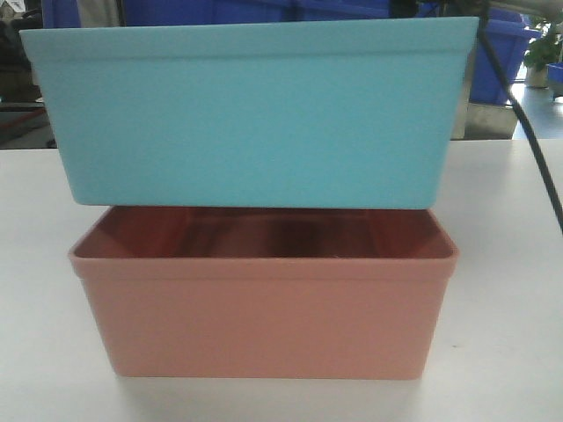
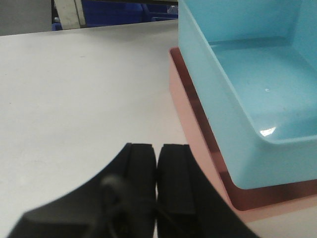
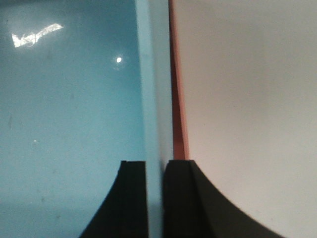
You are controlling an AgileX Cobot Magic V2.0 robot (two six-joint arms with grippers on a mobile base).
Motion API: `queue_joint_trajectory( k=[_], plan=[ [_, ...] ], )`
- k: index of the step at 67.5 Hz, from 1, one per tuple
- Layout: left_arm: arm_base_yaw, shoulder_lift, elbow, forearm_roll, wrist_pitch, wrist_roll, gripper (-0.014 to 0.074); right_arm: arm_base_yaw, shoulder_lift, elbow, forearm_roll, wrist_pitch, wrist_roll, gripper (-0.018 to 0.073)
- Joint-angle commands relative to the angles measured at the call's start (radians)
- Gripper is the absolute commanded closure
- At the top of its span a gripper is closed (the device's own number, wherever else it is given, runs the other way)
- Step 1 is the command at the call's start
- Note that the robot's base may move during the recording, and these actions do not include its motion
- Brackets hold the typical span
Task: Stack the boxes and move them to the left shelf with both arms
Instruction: 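Lift the light-blue bin with the right gripper over the pink bin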
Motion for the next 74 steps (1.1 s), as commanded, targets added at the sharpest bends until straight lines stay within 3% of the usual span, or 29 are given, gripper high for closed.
queue_joint_trajectory(
  k=[1, 33, 74],
  plan=[
    [-0.008, 0.004, -0.029, -0.003, -0.078, 0.002, 0.0603, -0.002, -0.044, -0.034, 0.020, -0.088, 0.010, 0.0503],
    [-0.008, 0.004, -0.029, -0.003, -0.078, 0.002, 0.0603, -0.002, -0.017, -0.034, 0.007, -0.069, -0.067, 0.0503],
    [-0.008, 0.004, -0.029, -0.019, -0.068, 0.002, 0.0603, -0.002, -0.012, -0.034, 0.005, -0.066, -0.072, 0.0503]
  ],
)
